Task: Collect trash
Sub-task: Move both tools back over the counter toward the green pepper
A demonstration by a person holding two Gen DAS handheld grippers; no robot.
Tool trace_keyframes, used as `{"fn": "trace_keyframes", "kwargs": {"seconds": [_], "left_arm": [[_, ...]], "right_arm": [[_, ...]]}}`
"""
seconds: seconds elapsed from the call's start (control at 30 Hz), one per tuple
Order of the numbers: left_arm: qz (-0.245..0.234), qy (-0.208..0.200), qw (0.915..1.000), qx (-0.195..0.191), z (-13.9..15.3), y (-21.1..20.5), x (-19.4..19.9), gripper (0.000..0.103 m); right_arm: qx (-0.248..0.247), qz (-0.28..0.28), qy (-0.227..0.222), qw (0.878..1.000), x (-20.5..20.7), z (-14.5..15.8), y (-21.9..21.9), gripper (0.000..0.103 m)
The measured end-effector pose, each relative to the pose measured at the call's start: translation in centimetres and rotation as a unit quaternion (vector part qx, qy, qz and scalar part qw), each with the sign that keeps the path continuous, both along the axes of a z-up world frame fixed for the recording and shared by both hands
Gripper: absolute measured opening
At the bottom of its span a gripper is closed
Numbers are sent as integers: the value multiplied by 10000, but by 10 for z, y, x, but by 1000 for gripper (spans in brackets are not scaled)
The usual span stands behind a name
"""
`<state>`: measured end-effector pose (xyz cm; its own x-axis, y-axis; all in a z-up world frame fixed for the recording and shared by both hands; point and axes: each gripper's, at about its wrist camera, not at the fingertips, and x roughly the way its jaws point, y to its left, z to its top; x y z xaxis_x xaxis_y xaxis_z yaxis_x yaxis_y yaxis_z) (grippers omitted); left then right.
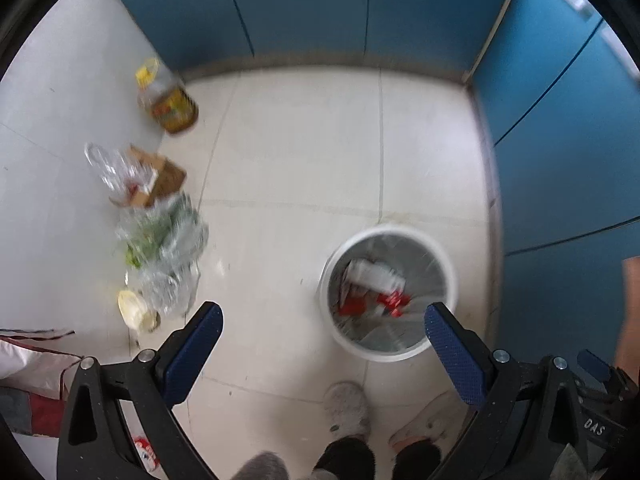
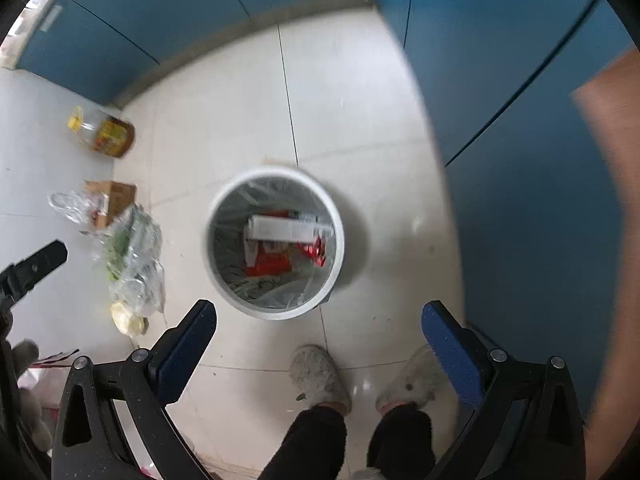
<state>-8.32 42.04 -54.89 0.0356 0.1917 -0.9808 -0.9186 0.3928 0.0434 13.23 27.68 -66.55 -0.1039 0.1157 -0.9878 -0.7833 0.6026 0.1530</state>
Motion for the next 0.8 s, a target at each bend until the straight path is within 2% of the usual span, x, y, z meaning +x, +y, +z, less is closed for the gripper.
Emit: {"fn": "trace_keyframes", "kwargs": {"seconds": [0.17,0.27,0.37,0.5,0.6,0.7,0.8], "left_arm": [[-255,-404,9955,820,131,-30,12,103],[-520,-535,9912,1093,191,-49,32,103],[-958,-514,9853,1317,249,-76,72,103],[-1423,-493,9783,1422,295,-111,134,103],[-1938,-654,9686,1414,311,-148,193,103],[-2502,-761,9579,1181,322,-189,254,103],[-3219,-682,9404,863,313,-234,316,103]], "right_arm": [[674,-321,-208,9970,13,132,-34,103],[1104,-704,-211,9912,29,208,-60,103],[1520,-1098,-191,9821,53,273,-94,103],[1872,-1584,-369,9688,91,345,-154,103],[2015,-2049,-488,9566,124,380,-209,103],[1966,-2692,-527,9413,160,393,-276,103],[1848,-3330,-518,9232,191,390,-336,103]]}}
